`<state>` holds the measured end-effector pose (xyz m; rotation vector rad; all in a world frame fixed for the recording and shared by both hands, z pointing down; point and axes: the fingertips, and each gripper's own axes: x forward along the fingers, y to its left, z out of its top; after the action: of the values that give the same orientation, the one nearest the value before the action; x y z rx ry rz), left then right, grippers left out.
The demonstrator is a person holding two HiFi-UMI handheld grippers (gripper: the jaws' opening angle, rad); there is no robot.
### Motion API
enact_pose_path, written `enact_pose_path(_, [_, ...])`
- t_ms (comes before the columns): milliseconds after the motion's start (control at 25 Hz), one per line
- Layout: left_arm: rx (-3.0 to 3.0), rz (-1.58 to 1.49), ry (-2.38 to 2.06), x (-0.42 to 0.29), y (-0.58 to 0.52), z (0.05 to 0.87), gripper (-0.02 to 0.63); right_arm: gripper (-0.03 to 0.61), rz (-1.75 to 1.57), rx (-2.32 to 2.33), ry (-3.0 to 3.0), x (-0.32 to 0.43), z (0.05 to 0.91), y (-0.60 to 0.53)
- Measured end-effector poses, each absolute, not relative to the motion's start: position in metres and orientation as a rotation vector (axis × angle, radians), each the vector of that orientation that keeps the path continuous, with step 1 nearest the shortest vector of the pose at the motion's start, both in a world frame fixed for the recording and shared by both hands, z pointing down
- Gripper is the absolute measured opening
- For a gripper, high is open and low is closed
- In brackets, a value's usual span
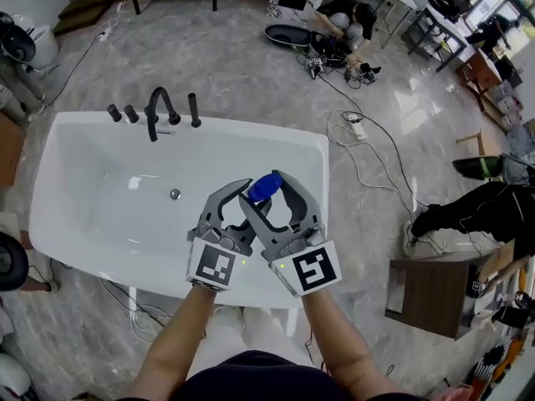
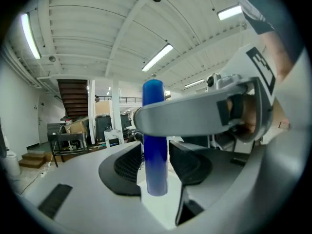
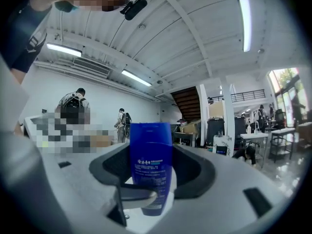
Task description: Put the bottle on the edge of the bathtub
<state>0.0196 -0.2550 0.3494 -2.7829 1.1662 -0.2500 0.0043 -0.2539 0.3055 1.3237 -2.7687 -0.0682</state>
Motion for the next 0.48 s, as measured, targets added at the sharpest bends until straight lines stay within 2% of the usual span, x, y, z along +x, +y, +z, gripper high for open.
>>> enact_pose_path(240, [-2.792, -0.261, 1.266, -0.008, -0.298, 0.389, 0.161, 0.265, -0.114, 1.373, -2.759, 0.008, 0.33, -0.323])
enact_pose_path(360, [-2.792, -0.232, 1.34, -0.018, -0.321, 0.407, 0.092, 0.265, -0.157, 1.405, -2.751, 0.011, 0.348, -0.357])
enact_pose_path(440, [-2.792, -0.206, 1.399, -0.027, -0.335, 0.42, 0.004, 0.265, -0.186, 1.433, -2.75, 0.011, 0.36, -0.379])
enact_pose_path(480, [-2.79, -0.193, 1.424, -0.031, -0.343, 0.427, 0.003, 0.265, -0.198, 1.447, -2.746, 0.011, 0.367, -0.389])
